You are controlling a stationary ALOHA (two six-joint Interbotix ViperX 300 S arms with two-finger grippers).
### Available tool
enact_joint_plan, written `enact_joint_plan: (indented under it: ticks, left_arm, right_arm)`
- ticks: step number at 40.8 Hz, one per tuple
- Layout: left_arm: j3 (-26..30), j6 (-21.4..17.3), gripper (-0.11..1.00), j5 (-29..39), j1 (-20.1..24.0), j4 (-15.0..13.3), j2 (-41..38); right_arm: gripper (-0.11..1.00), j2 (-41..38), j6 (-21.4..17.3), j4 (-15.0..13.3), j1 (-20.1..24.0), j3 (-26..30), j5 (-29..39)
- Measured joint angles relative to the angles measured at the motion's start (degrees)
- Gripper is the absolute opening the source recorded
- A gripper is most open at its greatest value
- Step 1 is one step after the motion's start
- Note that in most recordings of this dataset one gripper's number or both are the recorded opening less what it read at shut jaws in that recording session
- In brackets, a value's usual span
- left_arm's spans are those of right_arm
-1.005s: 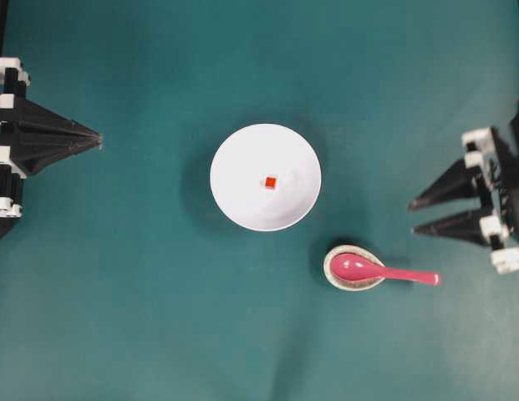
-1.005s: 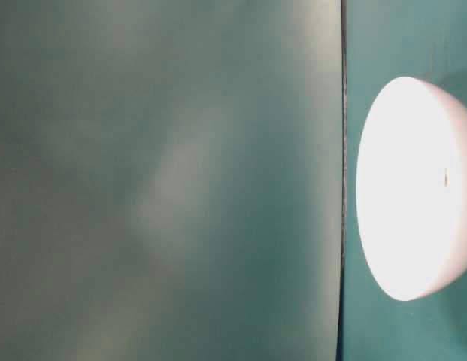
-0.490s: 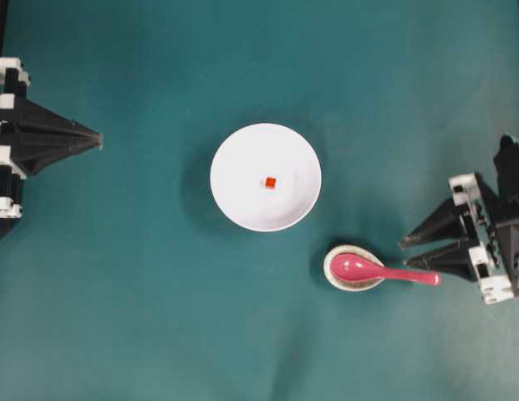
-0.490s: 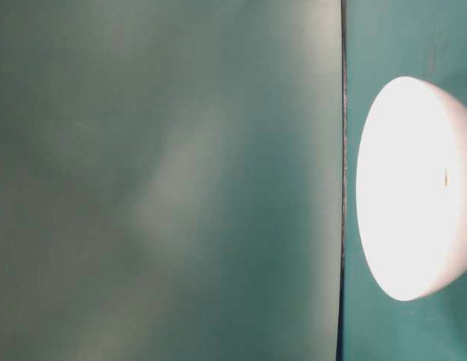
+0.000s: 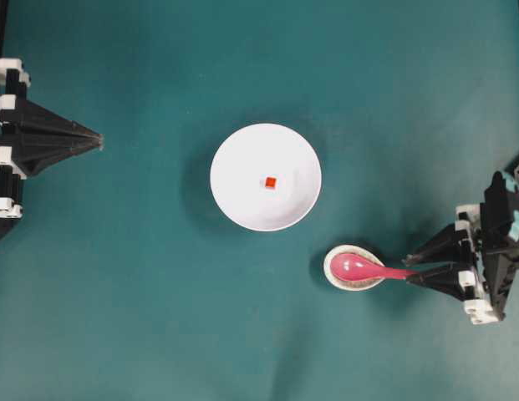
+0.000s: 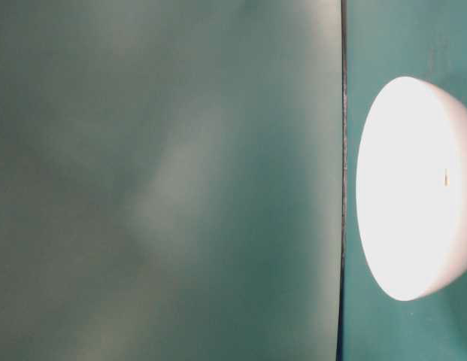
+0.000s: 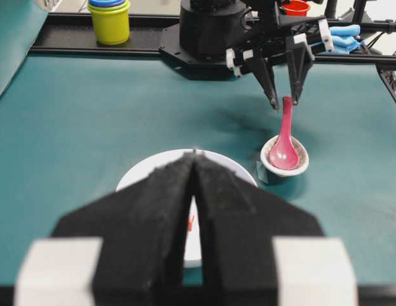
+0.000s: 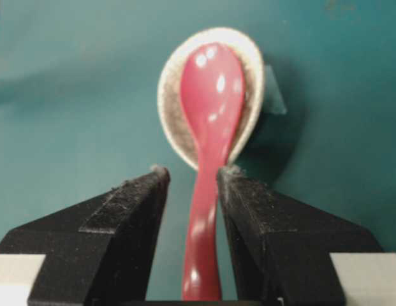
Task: Grip the spoon and scoop the red block from the bowl with right arm.
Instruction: 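Close the right gripper on the pink spoon handle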
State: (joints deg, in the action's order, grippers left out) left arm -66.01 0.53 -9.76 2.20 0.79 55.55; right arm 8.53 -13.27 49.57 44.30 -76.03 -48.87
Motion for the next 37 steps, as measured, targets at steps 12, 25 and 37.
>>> enact_joint_plan:
  ticks: [12, 25, 37]
  left_arm:
    - [0.0, 0.0, 0.0, 0.2, 0.0, 0.0, 0.0]
    - [0.0, 0.0, 0.0, 0.9, 0.0, -0.1, 0.0]
    - [0.0, 0.9, 0.0, 1.4, 0.0, 0.0, 0.0]
  right_arm:
    - [0.46, -3.1, 1.8, 1.8, 0.6, 1.7, -0.1]
    - [0.46, -3.4, 9.8, 3.7, 0.6, 1.7, 3.1]
    - [0.46, -3.3, 14.0, 4.5, 0.6, 1.6, 4.0]
